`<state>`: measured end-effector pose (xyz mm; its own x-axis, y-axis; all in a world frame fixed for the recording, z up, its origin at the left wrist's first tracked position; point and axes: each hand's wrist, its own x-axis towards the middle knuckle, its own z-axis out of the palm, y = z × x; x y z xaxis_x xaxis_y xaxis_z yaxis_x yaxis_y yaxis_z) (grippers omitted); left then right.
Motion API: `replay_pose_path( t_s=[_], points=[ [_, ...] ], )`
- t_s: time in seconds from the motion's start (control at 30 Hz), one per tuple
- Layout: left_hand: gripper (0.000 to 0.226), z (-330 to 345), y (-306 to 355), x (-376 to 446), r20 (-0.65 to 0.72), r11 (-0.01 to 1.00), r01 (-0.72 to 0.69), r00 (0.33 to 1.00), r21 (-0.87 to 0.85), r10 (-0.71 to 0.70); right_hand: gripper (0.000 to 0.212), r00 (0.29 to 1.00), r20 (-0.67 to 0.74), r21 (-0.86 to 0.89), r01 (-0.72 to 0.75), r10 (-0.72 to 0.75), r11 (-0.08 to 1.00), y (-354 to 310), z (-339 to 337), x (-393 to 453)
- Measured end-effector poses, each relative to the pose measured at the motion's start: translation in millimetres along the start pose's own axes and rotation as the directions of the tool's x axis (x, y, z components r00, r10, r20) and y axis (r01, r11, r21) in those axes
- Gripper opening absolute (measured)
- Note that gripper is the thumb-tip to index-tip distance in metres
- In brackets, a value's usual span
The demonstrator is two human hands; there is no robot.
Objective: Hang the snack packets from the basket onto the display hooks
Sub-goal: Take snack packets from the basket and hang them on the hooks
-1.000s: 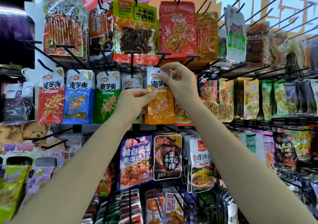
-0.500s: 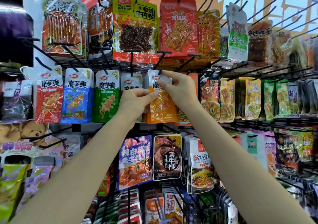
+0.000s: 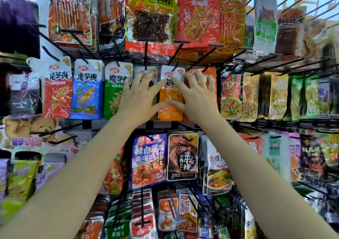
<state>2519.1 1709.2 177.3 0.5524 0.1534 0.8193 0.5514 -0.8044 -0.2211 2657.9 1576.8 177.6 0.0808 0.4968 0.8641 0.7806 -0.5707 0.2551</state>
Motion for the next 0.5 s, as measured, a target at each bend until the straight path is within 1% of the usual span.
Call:
replay_pose_path(
  t_s=[0.07, 0.13, 0.2, 0.27, 0.3, 0.33, 0.4, 0.5],
  points=[
    [0.067, 0, 0, 0, -0.006, 0.999, -0.005, 1.0, -0.033, 0.005, 0.069, 1.0, -0.001, 0.005, 0.018, -0.018, 1.0, 1, 1, 0],
    [0.062, -5, 1, -4, -0.049, 0.992, -0.009, 0.999, -0.125, 0.003, 0.06, 0.997, -0.066, 0.094, 0.041, -0.035, 0.995, 5, -1, -4],
    [0.054, -12, 8, -11, -0.145, 0.966, -0.032, 0.989, -0.256, -0.006, 0.049, 0.981, -0.193, 0.229, 0.047, -0.002, 0.972, 12, -8, -17],
    [0.047, -19, 27, -25, -0.269, 0.925, -0.103, 0.963, -0.365, 0.001, 0.04, 0.951, -0.301, 0.363, 0.045, 0.072, 0.931, 22, -20, -44],
    [0.045, -21, 42, -33, -0.313, 0.896, -0.153, 0.95, -0.418, 0.016, 0.035, 0.94, -0.325, 0.412, 0.039, 0.107, 0.91, 29, -26, -63],
    [0.043, -20, 60, -42, -0.338, 0.864, -0.202, 0.94, -0.461, 0.039, 0.033, 0.937, -0.319, 0.448, 0.018, 0.141, 0.894, 37, -32, -87],
    [0.039, -7, 105, -63, -0.357, 0.806, -0.286, 0.929, -0.519, 0.1, 0.032, 0.946, -0.248, 0.487, -0.067, 0.211, 0.871, 58, -39, -145],
    [0.037, 30, 187, -104, -0.314, 0.685, -0.349, 0.932, -0.639, 0.181, 0.032, 0.943, -0.101, 0.43, -0.246, 0.317, 0.869, 97, -37, -252]
  ],
)
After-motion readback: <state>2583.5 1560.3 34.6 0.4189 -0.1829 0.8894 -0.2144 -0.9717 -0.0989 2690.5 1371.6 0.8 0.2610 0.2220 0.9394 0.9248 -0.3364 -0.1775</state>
